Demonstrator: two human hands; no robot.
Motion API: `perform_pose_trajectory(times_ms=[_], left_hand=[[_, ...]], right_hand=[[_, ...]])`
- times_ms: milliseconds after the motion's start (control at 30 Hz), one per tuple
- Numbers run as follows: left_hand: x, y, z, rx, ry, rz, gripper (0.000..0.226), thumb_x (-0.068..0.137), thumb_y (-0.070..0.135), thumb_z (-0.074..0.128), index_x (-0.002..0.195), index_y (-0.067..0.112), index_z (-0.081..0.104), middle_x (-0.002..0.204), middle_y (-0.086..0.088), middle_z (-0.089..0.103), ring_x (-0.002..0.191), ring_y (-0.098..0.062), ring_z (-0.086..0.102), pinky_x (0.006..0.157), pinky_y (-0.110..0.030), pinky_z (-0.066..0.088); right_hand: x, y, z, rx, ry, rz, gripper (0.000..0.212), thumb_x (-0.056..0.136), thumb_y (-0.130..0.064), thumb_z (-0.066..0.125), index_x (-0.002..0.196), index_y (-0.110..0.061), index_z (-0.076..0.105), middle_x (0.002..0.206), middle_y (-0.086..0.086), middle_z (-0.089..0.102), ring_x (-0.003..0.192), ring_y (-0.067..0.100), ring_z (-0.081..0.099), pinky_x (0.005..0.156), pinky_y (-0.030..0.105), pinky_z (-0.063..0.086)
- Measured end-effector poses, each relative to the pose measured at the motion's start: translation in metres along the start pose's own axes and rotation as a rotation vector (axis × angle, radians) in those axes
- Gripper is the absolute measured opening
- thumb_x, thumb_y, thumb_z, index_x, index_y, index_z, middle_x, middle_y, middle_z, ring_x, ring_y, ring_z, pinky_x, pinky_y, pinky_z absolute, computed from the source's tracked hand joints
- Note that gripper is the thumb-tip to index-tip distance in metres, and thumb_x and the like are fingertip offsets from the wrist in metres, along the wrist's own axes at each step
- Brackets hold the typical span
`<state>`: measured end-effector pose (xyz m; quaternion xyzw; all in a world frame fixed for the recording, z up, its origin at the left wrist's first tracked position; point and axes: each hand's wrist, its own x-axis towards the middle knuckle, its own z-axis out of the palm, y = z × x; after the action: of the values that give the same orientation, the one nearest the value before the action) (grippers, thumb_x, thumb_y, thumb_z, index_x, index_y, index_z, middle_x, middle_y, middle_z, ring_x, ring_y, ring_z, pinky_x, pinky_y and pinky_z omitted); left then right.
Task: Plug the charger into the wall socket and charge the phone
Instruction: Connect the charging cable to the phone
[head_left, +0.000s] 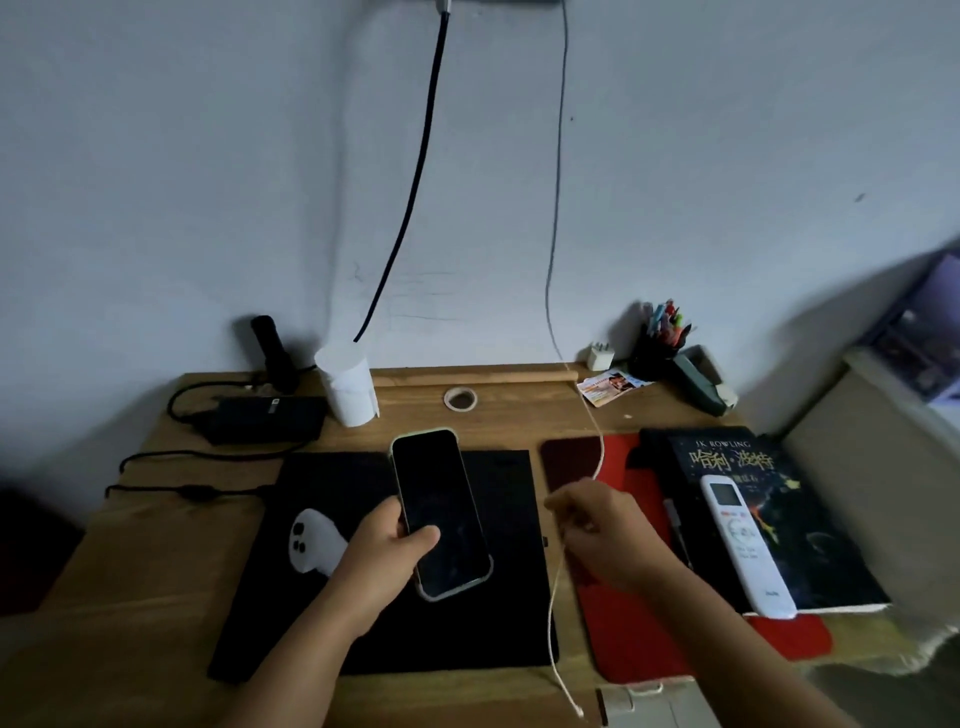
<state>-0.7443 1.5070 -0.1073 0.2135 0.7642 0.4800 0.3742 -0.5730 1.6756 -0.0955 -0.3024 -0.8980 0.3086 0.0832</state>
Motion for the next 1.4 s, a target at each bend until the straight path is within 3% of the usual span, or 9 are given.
perform_pose_trajectory(times_ms=[133, 200, 300, 500, 700, 833, 1000, 1200, 1400], left_hand=[[-0.005, 0.008, -0.007, -0.031, 0.040, 0.014, 0.022, 0.085, 0.008, 0.060, 0.081, 0.030, 0.061, 0.086, 0.006, 0.069, 0.079, -0.007, 0.065, 0.065, -0.024, 0.049], [-0.007, 0.010, -0.010, -0.049, 0.048, 0.027, 0.024, 0.084, 0.007, 0.060, 0.082, 0.031, 0.062, 0.084, 0.007, 0.071, 0.075, -0.005, 0.068, 0.063, -0.022, 0.050], [-0.011, 0.012, -0.012, -0.094, 0.010, 0.027, 0.025, 0.085, 0.004, 0.060, 0.087, 0.029, 0.063, 0.081, 0.007, 0.073, 0.074, -0.002, 0.069, 0.058, -0.015, 0.051], [-0.011, 0.022, -0.004, -0.230, -0.050, -0.001, 0.029, 0.086, 0.000, 0.056, 0.089, 0.028, 0.061, 0.092, 0.002, 0.070, 0.080, -0.007, 0.067, 0.064, -0.022, 0.051], [-0.001, 0.031, 0.003, -0.356, -0.101, -0.008, 0.026, 0.084, 0.004, 0.060, 0.090, 0.027, 0.068, 0.090, 0.002, 0.076, 0.085, -0.013, 0.071, 0.068, -0.027, 0.054], [0.010, 0.035, 0.008, -0.465, -0.152, -0.044, 0.026, 0.082, 0.007, 0.062, 0.099, 0.025, 0.068, 0.095, 0.000, 0.076, 0.091, -0.020, 0.071, 0.067, -0.031, 0.054], [0.015, 0.037, 0.016, -0.488, -0.233, -0.048, 0.030, 0.078, 0.006, 0.063, 0.103, 0.021, 0.068, 0.103, -0.007, 0.074, 0.098, -0.024, 0.069, 0.076, -0.036, 0.053], [0.012, 0.030, 0.030, -0.395, -0.373, -0.056, 0.035, 0.083, 0.002, 0.057, 0.108, 0.026, 0.065, 0.107, -0.005, 0.073, 0.100, -0.021, 0.068, 0.072, -0.028, 0.056], [0.013, 0.029, 0.038, -0.353, -0.386, -0.017, 0.037, 0.082, 0.008, 0.061, 0.110, 0.033, 0.063, 0.111, -0.009, 0.071, 0.104, -0.027, 0.066, 0.091, -0.045, 0.052]], right_hand=[[0.019, -0.007, -0.017, -0.127, -0.036, -0.090, 0.024, 0.085, 0.000, 0.051, 0.102, -0.007, 0.067, 0.109, 0.005, 0.059, 0.096, 0.019, 0.059, 0.083, 0.028, 0.051], [0.027, -0.011, -0.024, -0.188, 0.067, -0.073, 0.019, 0.087, -0.010, 0.053, 0.097, -0.009, 0.069, 0.104, 0.007, 0.066, 0.092, 0.023, 0.062, 0.079, 0.036, 0.052], [0.035, -0.017, -0.033, -0.290, 0.247, -0.033, 0.018, 0.088, -0.021, 0.052, 0.092, -0.018, 0.069, 0.086, 0.005, 0.073, 0.078, 0.025, 0.065, 0.060, 0.029, 0.046], [0.041, -0.022, -0.026, -0.185, 0.278, -0.030, 0.013, 0.087, -0.029, 0.056, 0.089, -0.019, 0.064, 0.074, 0.005, 0.071, 0.072, 0.026, 0.064, 0.054, 0.029, 0.041], [0.031, -0.016, -0.017, 0.159, 0.076, -0.123, 0.007, 0.083, -0.018, 0.063, 0.076, -0.021, 0.062, 0.059, -0.001, 0.065, 0.053, 0.013, 0.063, 0.055, 0.037, 0.052], [0.018, -0.004, -0.011, 0.444, -0.101, -0.157, 0.007, 0.083, -0.005, 0.063, 0.080, -0.008, 0.068, 0.073, 0.015, 0.069, 0.059, 0.031, 0.066, 0.057, 0.046, 0.054], [0.007, 0.006, -0.005, 0.620, -0.143, -0.145, 0.010, 0.078, 0.001, 0.067, 0.074, -0.007, 0.073, 0.067, 0.002, 0.069, 0.058, 0.016, 0.062, 0.057, 0.025, 0.051], [0.007, 0.019, -0.012, 0.725, -0.002, -0.040, 0.014, 0.076, 0.007, 0.067, 0.072, -0.005, 0.073, 0.063, 0.002, 0.070, 0.056, 0.011, 0.060, 0.055, 0.019, 0.048], [0.007, 0.034, -0.022, 0.775, 0.061, 0.021, 0.016, 0.075, 0.006, 0.067, 0.069, -0.008, 0.072, 0.060, 0.005, 0.069, 0.057, 0.014, 0.062, 0.056, 0.018, 0.049]])
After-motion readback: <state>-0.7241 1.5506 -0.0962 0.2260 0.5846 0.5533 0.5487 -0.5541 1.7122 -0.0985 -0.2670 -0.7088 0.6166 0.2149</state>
